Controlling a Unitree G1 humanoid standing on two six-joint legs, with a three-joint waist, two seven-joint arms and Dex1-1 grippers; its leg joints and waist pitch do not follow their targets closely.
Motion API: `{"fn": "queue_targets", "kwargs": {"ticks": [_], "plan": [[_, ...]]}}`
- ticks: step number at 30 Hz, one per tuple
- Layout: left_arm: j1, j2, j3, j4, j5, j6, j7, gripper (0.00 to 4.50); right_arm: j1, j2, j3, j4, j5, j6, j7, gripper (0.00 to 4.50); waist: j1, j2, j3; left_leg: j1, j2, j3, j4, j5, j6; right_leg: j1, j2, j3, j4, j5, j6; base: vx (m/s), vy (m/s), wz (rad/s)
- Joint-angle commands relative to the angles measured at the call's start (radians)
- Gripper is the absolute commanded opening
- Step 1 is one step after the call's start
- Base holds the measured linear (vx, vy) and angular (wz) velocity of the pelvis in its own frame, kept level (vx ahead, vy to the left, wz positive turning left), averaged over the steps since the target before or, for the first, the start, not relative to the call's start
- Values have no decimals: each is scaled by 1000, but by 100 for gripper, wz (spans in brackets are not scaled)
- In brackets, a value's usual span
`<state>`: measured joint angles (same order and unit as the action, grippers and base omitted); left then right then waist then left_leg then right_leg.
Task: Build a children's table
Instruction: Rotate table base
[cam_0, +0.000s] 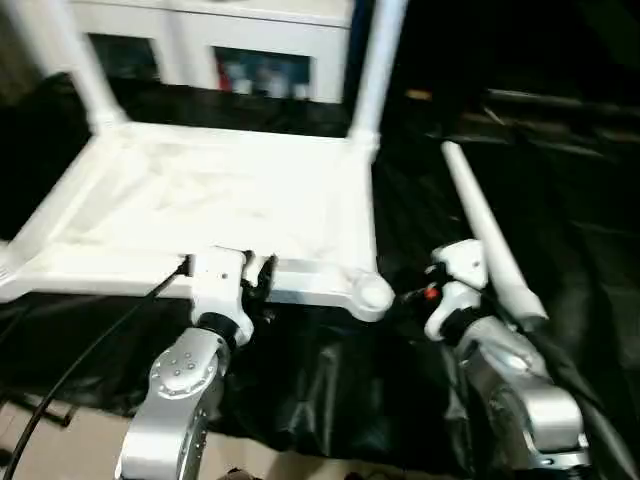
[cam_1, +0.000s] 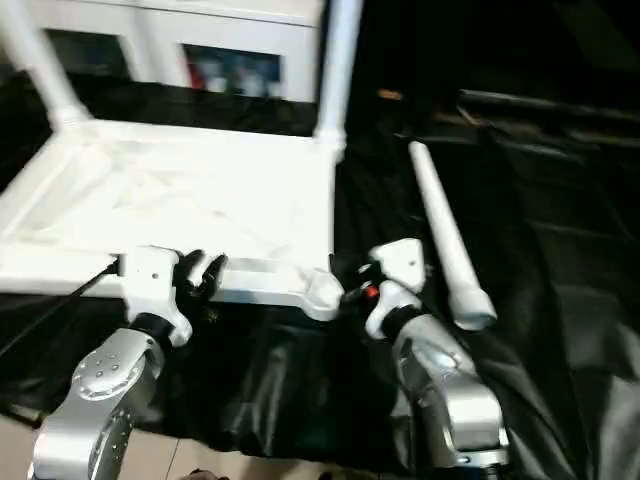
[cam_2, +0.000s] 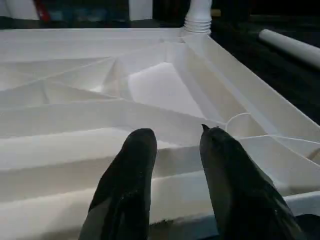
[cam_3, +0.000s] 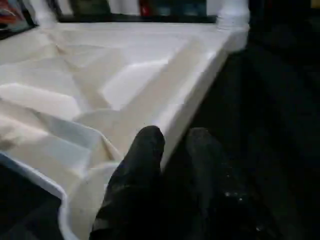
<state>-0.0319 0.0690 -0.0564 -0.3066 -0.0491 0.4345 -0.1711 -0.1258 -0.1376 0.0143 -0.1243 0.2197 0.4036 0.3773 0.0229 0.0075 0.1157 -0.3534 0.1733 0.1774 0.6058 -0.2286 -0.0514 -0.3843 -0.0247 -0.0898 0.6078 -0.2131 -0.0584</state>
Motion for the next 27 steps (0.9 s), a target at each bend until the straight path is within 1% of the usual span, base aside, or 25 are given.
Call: {"fn": "queue_targets", "kwargs": {"ticks": [1,2,3,5,6,7,8,9,11,12,13,14,15,16,17,18,19,20,21,22,23,24,25,26,27], "plan": [[1,2,9,12,-8,8,-9,176,-23,-1,4,-2,-15,12,-3,127,0,5,-51,-8,60,-37,-71,-91,82,52,-125,82,-93,-203,-123,0,0,0],[-10,1,12,23,-9,12,-6,176,-50,-13,1,11,-21,14,-2,141,-1,4,-51,-8,60,-36,-69,-79,87,51,-124,82,-94,-200,-122,0,0,0],[-33,-2,19,26,-25,18,-12,176,-118,-41,-12,48,-39,28,-13,147,-2,1,-57,-9,59,-37,-68,-40,96,54,-120,79,-87,-171,-133,0,0,0],[-46,-1,22,33,-27,22,-11,176,-149,-52,-22,71,-46,33,-23,156,-3,6,-56,-7,59,-36,-67,-31,97,50,-117,77,-88,-165,-136,0,0,0],[-46,-1,22,33,-27,22,-11,176,-149,-52,-22,71,-46,33,-23,175,-2,1,-60,-7,61,-35,-65,-18,99,52,-118,78,-83,-144,-139,0,0,0],[-55,3,26,35,-26,17,-11,176,-182,-62,-38,102,-53,34,-39,181,-2,-2,-66,-8,63,-34,-63,3,106,54,-118,79,-79,-109,-142,0,0,0],[-64,9,29,44,-16,9,-4,176,-211,-73,-54,132,-56,38,-55,181,0,1,-67,-7,64,-36,-63,12,108,53,-120,79,-73,-89,-150,0,0,0],[-68,19,34,54,-10,-1,0,176,-255,-86,-87,189,-59,49,-95,191,1,-14,-78,-7,62,-34,-59,55,121,59,-120,79,-63,-29,-166,0,0,0],[-67,25,35,51,-9,-1,-2,176,-273,-95,-94,213,-66,50,-110,191,4,-7,-80,-7,62,-32,-57,72,125,58,-120,79,-61,-8,-171,0,0,0],[-65,33,38,44,-12,1,-7,176,-304,-104,-106,259,-67,60,-128,216,7,-13,-83,-7,63,-32,-55,87,129,60,-121,79,-54,17,-174,0,0,0],[-66,35,41,42,-13,1,-7,176,-319,-106,-112,280,-63,68,-133,224,7,-22,-87,-8,60,-30,-54,101,137,62,-121,79,-50,34,-177,0,0,0],[-66,35,41,42,-13,1,-7,176,-319,-106,-112,280,-63,68,-133,224,9,-19,-87,-7,60,-29,-54,103,139,60,-121,78,-50,35,-180,0,0,0],[-69,58,38,34,-23,1,-39,176,-397,-129,-107,411,-91,66,-149,231,8,-35,-89,-9,60,-27,-54,96,145,63,-123,77,-50,20,-178,0,0,0],[-69,58,38,34,-23,1,-39,176,-397,-129,-107,411,-91,66,-149,231,10,-29,-89,-7,58,-28,-54,91,142,61,-124,75,-52,-2,-182,0,0,0],[-69,61,37,32,-26,2,-45,192,-407,-132,-107,427,-95,65,-153,261,11,-27,-87,-7,59,-25,-52,81,134,59,-123,77,-57,-26,-172,0,0,0],[-69,80,35,16,-49,8,-85,202,-476,-155,-101,538,-120,61,-166,268,11,-32,-90,-3,61,-24,-52,81,129,57,-123,77,-56,-29,-171,0,0,0],[-66,104,30,-9,-88,23,-145,208,-555,-187,-89,664,-140,66,-165,267,7,-40,-95,-6,58,-27,-53,87,118,61,-123,72,-46,-30,-186,0,0,0],[-64,111,27,-15,-99,26,-160,222,-573,-193,-87,695,-145,67,-164,286,5,-37,-95,-7,53,-26,-52,84,115,60,-121,72,-48,-39,-189,0,0,0],[-61,129,17,-28,-117,34,-191,222,-611,-205,-86,759,-147,70,-152,286,10,-36,-96,0,53,-18,-46,76,109,54,-118,77,-46,-18,-189,0,0,0],[-61,135,13,-30,-117,34,-197,222,-621,-208,-87,777,-150,71,-153,286,11,-38,-94,-11,49,-18,-47,78,115,58,-115,77,-45,1,-184,0,0,0],[-60,150,3,-38,-117,36,-213,235,-648,-217,-88,826,-156,70,-155,302,12,-41,-95,-9,52,-18,-46,73,117,55,-116,77,-45,1,-183,0,0,0],[-59,162,-5,-46,-120,40,-230,249,-668,-226,-89,863,-161,62,-156,316,15,-43,-97,-13,52,-19,-45,72,124,56,-117,75,-45,-12,-173,0,0,0],[-58,171,-12,-52,-121,42,-242,253,-683,-233,-86,891,-167,66,-155,316,16,-43,-97,-10,54,-18,-45,69,122,53,-116,75,-45,-13,-170,0,0,0],[-54,193,-26,-75,-137,51,-280,258,-722,-251,-85,957,-175,59,-151,333,15,-49,-98,-10,56,-18,-46,66,122,53,-116,75,-45,-17,-172,0,0,0],[-51,201,-31,-87,-149,58,-298,267,-738,-258,-86,982,-176,52,-148,346,19,-49,-101,-10,57,-19,-44,65,113,55,-118,75,-42,-20,-180,0,0,0]]}}
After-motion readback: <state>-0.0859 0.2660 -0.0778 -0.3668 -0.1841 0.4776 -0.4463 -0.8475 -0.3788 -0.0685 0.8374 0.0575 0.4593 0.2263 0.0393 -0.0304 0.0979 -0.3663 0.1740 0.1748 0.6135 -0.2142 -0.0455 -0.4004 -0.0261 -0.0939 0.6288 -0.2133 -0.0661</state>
